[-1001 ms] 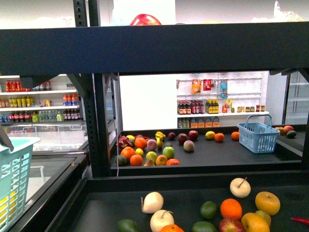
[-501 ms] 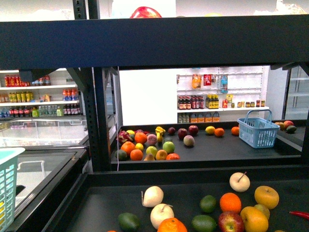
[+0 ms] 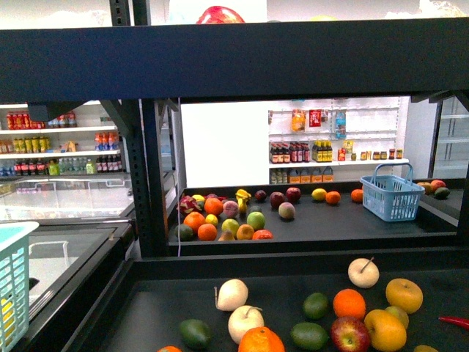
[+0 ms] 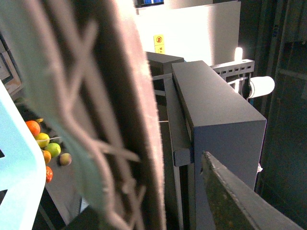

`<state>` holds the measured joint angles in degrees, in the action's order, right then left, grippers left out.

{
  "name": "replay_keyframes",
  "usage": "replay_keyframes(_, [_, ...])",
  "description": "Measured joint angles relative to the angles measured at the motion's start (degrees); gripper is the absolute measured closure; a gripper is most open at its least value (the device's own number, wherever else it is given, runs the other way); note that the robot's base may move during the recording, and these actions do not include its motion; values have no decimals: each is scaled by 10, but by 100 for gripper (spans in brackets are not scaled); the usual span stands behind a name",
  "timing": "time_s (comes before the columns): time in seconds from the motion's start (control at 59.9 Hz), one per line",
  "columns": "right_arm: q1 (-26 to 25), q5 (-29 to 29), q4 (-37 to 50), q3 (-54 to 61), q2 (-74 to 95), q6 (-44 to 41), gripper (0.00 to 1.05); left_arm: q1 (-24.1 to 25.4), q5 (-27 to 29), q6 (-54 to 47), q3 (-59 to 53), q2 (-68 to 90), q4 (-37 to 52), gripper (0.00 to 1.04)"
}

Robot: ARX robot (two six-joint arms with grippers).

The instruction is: Pick lemon from shelf

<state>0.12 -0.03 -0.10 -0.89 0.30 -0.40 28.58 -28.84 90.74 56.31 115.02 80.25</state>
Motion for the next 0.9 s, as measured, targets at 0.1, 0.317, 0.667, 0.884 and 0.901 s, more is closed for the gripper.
replay_keyframes(0.1, [0,0,0,0,0,0,7,0,3,3,0,1,0,38])
replay_keyframes(0.317, [0,0,0,0,0,0,7,23,-74,-62,-27,-17,-25,8])
replay_keyframes(0.667, [0,0,0,0,0,0,7,41,-85,-115,-76,-100,-110,8])
replay_keyframes(0.884, [0,0,0,0,0,0,7,60,-80,-171,-115,-188,-240,8])
replay_keyframes(0.901, [0,0,0,0,0,0,7,61,-78,-183,-119,-199,-261,8])
